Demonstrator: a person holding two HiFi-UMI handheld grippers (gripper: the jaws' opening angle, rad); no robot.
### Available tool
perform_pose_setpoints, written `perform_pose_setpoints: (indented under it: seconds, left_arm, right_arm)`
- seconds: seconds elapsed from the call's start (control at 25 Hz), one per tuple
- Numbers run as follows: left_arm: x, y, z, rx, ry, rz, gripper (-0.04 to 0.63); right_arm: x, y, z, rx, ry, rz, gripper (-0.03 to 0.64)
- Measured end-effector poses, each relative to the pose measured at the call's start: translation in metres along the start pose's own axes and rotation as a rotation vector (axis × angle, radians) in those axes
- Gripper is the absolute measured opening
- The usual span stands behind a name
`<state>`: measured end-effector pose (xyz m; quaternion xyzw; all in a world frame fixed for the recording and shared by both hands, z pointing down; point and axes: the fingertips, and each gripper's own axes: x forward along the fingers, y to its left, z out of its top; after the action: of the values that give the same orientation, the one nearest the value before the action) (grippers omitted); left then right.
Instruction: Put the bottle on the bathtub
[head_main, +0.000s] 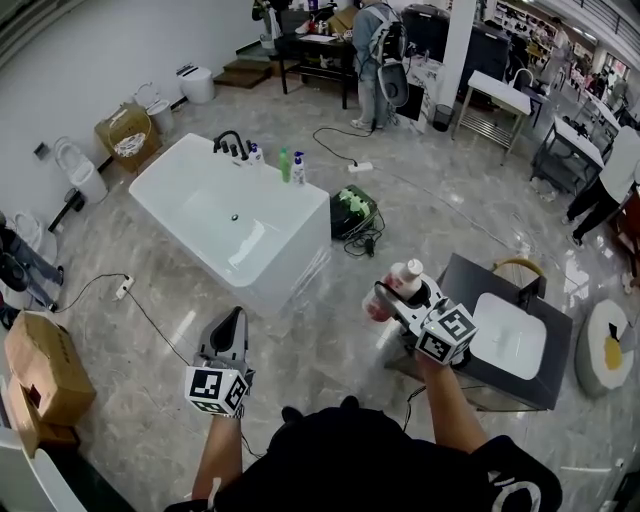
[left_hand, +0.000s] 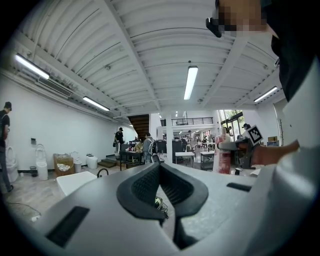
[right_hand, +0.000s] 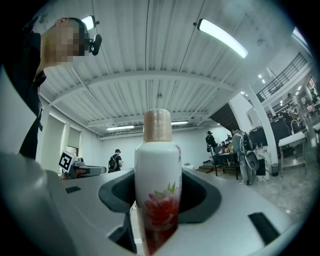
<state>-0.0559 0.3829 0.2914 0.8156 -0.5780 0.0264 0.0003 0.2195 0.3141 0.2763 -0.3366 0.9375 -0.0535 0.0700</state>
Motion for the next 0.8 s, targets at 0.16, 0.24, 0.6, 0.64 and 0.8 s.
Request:
perform_pose_setpoints:
  seconds: [0.16, 0.24, 0.6, 0.64, 0.8]
  left_arm:
    - [0.017, -0.029, 0.005, 0.023, -0.002, -0.017, 0.008]
    - [0.024, -0.04, 0.008, 0.028, -0.005, -0.02, 0.009]
    - [0.064, -0.061, 0.019, 0.052, -0.004, -0.036, 0.008]
    - [0.069, -0.06, 0.019, 0.047, -0.005, -0.038, 0.008]
    - [0.085, -0.054, 0.018, 0.038, -0.006, -0.048, 0.009]
  right_arm:
    - [-0.015, -0.017, 0.002, -0.011, -0.008, 0.015, 0.224]
    - [-0.019, -0.024, 0.004, -0.017, -0.007, 0.028, 0.224]
    - [-0.022, -0.058, 0.014, -0.009, -0.028, 0.032, 0.224]
    - [-0.021, -0.062, 0.013, -0.008, -0.026, 0.028, 0.224]
    - [-0.012, -0.072, 0.01, -0.009, -0.011, 0.023, 0.224]
